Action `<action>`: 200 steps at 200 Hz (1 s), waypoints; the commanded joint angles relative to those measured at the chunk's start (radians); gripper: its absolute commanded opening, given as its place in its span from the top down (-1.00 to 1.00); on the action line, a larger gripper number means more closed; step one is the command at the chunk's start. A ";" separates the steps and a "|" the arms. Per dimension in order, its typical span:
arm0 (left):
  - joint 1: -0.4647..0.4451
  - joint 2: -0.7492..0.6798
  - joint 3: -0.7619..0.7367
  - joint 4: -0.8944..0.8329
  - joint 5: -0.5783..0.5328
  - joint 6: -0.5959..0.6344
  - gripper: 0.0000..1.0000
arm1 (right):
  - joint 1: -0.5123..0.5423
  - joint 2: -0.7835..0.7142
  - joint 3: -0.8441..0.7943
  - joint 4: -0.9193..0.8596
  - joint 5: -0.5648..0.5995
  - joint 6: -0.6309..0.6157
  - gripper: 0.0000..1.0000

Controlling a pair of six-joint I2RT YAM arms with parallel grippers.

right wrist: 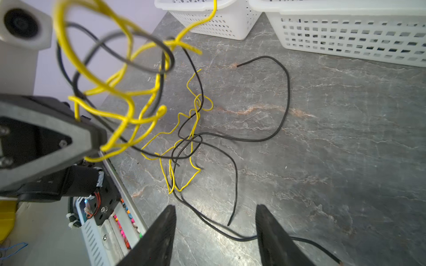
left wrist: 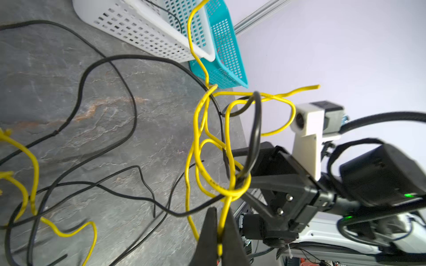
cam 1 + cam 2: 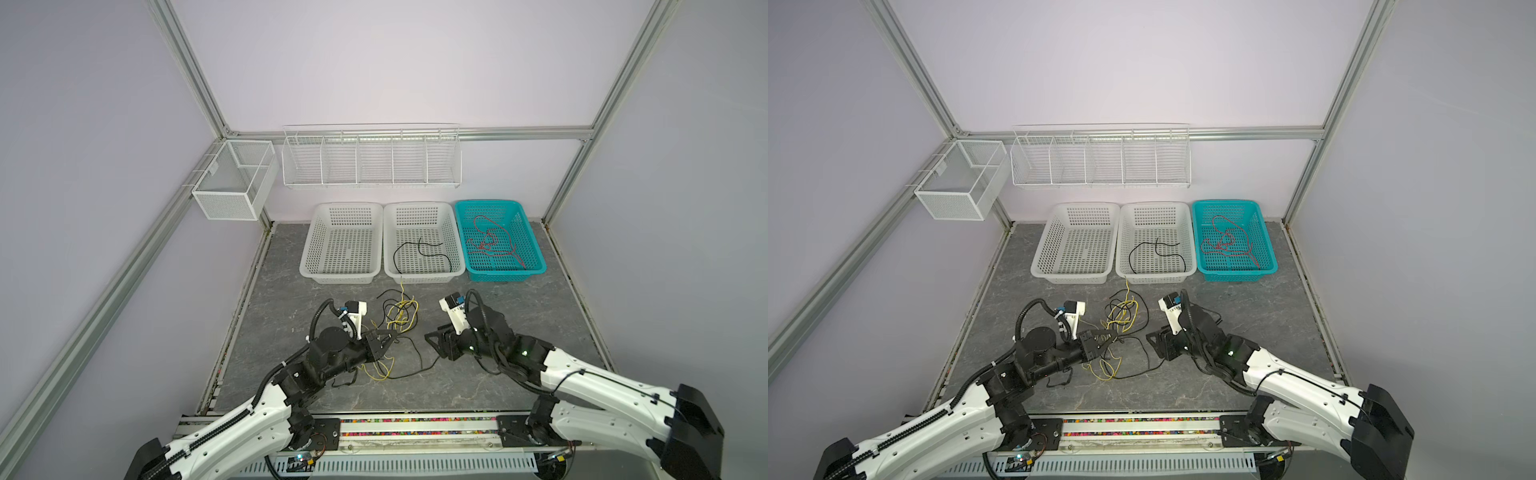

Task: Untangle the cables
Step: 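Return the right gripper and grasp yellow and black wires beside the left gripper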

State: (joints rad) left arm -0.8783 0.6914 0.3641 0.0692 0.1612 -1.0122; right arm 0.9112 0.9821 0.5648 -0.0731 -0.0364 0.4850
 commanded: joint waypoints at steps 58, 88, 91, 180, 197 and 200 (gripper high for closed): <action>-0.003 0.055 0.080 0.148 0.046 -0.151 1.00 | 0.133 0.103 -0.016 0.321 -0.046 -0.153 -0.19; -0.004 0.047 0.086 0.136 0.049 -0.162 1.00 | 0.152 0.212 -0.008 0.425 0.034 -0.193 -0.16; -0.004 0.046 0.086 0.134 0.049 -0.163 1.00 | 0.153 0.219 -0.006 0.433 0.047 -0.197 -0.16; -0.003 0.030 0.088 0.107 0.045 -0.171 1.00 | 0.165 0.416 0.040 0.647 0.156 -0.243 0.10; -0.003 0.026 0.090 0.091 0.042 -0.162 1.00 | 0.167 0.398 0.030 0.635 0.180 -0.239 0.29; -0.004 0.024 0.090 0.088 0.040 -0.160 1.00 | 0.166 0.392 0.027 0.634 0.185 -0.239 0.34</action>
State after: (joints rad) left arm -0.8783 0.7330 0.4141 0.1562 0.2035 -1.1736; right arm 1.0710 1.3952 0.5861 0.5163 0.0952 0.2600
